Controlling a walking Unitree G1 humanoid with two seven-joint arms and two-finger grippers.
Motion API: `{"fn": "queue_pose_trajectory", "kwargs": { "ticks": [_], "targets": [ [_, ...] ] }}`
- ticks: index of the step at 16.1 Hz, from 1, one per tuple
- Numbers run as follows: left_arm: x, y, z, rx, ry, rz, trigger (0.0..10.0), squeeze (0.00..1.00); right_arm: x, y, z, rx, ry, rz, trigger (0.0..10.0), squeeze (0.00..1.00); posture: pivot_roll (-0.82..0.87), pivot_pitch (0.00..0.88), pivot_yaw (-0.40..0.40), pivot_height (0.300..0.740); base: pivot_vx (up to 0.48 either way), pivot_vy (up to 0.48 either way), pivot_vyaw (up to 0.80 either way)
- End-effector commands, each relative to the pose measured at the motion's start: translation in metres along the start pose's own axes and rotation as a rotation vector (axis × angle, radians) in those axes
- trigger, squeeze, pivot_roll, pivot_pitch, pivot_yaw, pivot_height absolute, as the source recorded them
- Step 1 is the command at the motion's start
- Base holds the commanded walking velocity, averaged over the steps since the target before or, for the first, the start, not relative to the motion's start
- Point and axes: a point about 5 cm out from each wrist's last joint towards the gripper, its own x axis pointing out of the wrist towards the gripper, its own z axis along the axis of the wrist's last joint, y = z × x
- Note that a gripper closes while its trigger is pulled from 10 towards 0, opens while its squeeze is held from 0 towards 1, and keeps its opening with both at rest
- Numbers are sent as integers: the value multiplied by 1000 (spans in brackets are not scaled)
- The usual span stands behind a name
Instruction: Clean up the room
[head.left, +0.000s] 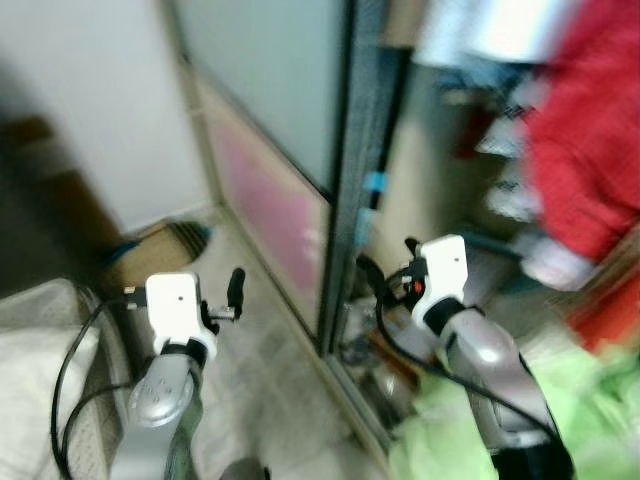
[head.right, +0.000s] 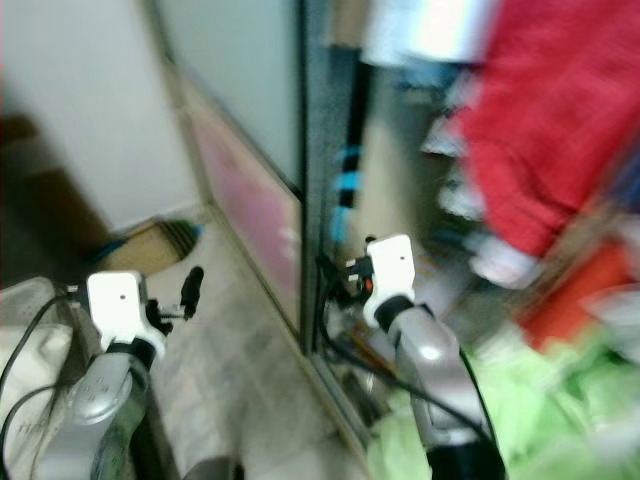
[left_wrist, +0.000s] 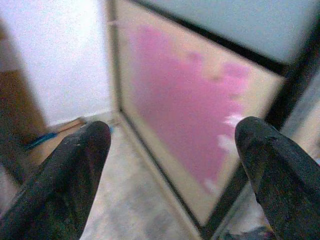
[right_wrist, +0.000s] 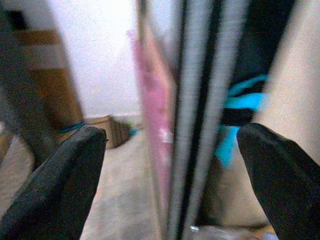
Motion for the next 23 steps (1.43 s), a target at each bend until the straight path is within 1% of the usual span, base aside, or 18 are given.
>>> {"fn": "queue_pose_trajectory", "kwargs": {
  "ticks": [1, 4, 6, 10, 11, 12, 13, 14, 15, 16, 17, 18, 20, 21, 22, 23],
  "targets": [
    [-1, 1, 0, -3, 18, 5, 10000, 0, 2, 2, 3, 3, -8, 9, 10000, 0, -11, 0, -62, 740, 0, 0, 800],
    [-2, -2, -2, 19, 32, -10, 10000, 0, 2, 3, -1, 11, 25, 28, 10000, 0, -9, 0, -61, 740, 0, 0, 800],
    [-2, -2, -2, 12, 22, -6, 10000, 0, 3, 0, -4, 20, 41, 10, 10000, 0, -6, 0, -60, 740, 0, 0, 800],
    [-1, 0, -3, 2, 34, 0, 10000, 0, 4, -5, -3, 15, 26, -55, 10000, 0, -4, 0, -59, 740, 0, 0, 800],
    [-2, 2, -5, 11, 39, 18, 10000, 0, 3, -9, -5, 19, 44, -89, 10000, 0, -4, 0, -59, 740, 0, 0, 800],
    [-2, 5, -9, -9, 47, 46, 10000, 0, 2, -13, -10, 39, 50, -131, 10000, 0, -4, 0, -60, 740, 0, 0, 800],
    [-1, 8, -11, -14, 46, 59, 10000, 0, 1, -14, -12, 50, 44, -143, 10000, 0, -4, 0, -60, 740, 0, 0, 800],
    [-1, 14, -16, -16, 57, 93, 10000, 0, 0, -14, -14, 35, 32, -150, 10000, 0, -3, 0, -60, 740, 0, 0, 794],
    [0, 21, -23, -30, 88, 130, 10000, 0, 1, -13, -15, 21, 15, -146, 10000, 0, -6, 0, -57, 740, 0, 0, 788],
    [1, 24, -26, -20, 90, 147, 10000, 0, 2, -12, -17, 16, 11, -151, 10000, 0, -10, 0, -50, 740, 0, 0, 788],
    [2, 24, -27, -11, 89, 147, 10000, 0, 2, -13, -19, 18, 13, -154, 10000, 0, -9, 0, -48, 740, 0, 0, 788],
    [7, 24, -29, 10, 82, 141, 10000, 0, 4, -15, -24, 33, 16, -177, 10000, 0, -13, 0, -40, 740, 0, 0, 425],
    [12, 24, -27, 23, 55, 125, 10000, 0, 6, -16, -25, 35, 10, -184, 10000, 0, -14, 0, -36, 740, 0, 0, 0],
    [15, 21, -19, 76, -5, 101, 10000, 0, 7, -16, -24, 33, 6, -191, 10000, 0, -13, 0, -30, 740, 0, 0, 0],
    [13, 20, -13, 128, -56, 83, 10000, 0, 8, -14, -23, -3, 20, -197, 10000, 0, -11, 0, -29, 740, 0, 0, 0],
    [10, 19, -11, 162, -74, 70, 10000, 0, 8, -11, -23, 11, -1, -192, 10000, 0, -7, 0, -29, 740, 0, 0, 0]
  ]
}}
